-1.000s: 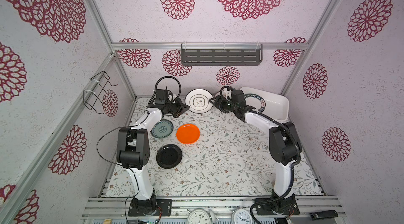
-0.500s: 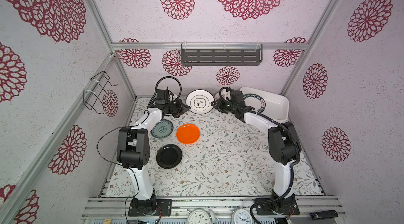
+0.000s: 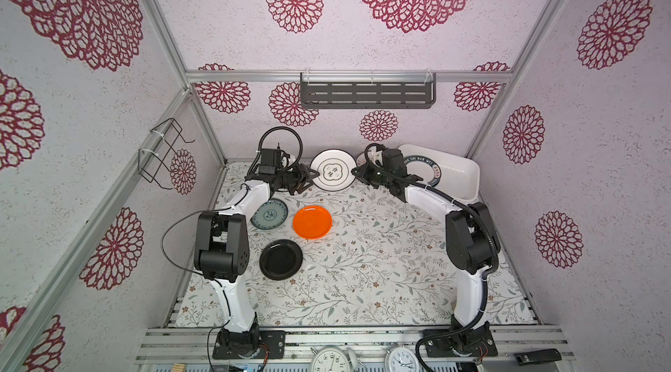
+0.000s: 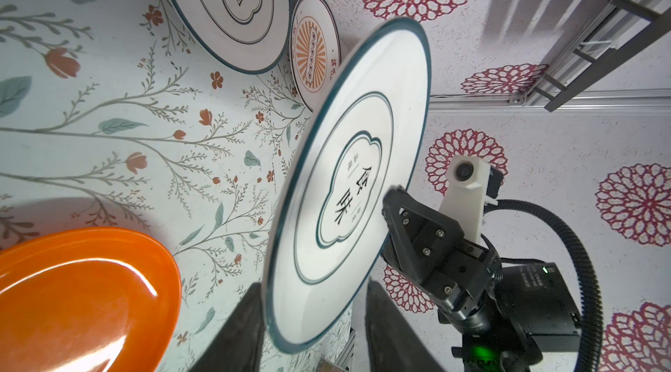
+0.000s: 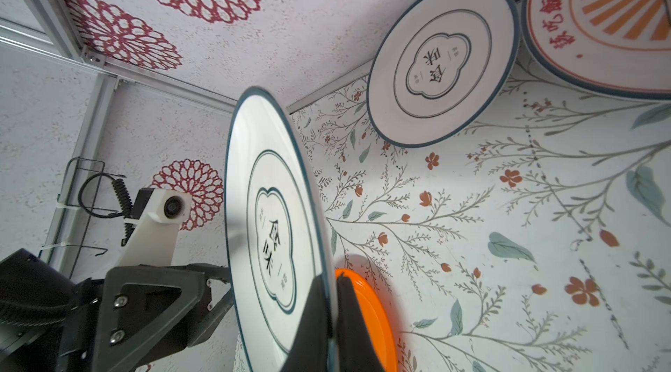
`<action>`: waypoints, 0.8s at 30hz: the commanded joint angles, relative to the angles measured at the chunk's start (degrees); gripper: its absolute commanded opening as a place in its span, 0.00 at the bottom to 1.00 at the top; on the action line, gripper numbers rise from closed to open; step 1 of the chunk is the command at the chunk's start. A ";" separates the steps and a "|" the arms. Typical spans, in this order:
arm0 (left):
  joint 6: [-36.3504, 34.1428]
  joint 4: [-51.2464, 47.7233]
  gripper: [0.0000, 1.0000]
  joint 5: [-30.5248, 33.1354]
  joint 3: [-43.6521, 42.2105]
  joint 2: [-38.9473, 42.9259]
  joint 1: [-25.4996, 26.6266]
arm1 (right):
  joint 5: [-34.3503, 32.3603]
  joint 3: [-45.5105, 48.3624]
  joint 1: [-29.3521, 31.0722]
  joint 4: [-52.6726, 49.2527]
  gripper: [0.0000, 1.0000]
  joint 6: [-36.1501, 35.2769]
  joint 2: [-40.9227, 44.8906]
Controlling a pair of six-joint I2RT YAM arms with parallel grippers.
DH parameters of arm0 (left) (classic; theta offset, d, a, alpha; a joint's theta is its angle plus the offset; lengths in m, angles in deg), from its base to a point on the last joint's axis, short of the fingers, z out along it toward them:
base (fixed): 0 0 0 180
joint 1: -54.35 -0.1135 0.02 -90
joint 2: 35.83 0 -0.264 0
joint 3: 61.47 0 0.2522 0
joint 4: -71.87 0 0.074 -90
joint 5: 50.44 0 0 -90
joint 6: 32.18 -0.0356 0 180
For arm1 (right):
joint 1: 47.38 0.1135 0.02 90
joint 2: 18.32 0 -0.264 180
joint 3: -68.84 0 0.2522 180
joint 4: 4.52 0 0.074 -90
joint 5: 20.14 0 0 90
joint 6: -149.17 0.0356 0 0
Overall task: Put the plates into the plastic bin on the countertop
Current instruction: 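Grip the plate rim with the right gripper while the left gripper releases it, then carry the plate with the right gripper into the white bin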
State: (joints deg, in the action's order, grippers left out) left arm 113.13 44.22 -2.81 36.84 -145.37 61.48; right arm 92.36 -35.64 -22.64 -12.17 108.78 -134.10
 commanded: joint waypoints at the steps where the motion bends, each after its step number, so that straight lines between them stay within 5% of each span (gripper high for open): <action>1: -2.63 1.37 0.50 2.89 -0.11 4.00 0.11 | -2.17 -1.80 -0.63 -0.01 0.00 -0.85 0.77; 9: -6.24 2.01 0.79 10.23 -2.50 9.02 0.07 | -3.50 -1.53 -3.70 -0.13 0.00 -0.41 1.82; 24: -6.59 14.64 0.93 22.68 -8.72 16.28 0.16 | -8.37 2.71 -16.40 -1.69 0.00 -0.24 6.69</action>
State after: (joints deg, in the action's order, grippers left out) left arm 107.30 52.39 15.40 29.54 -132.36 61.48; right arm 85.91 -32.60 -36.61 -15.74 108.75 -133.38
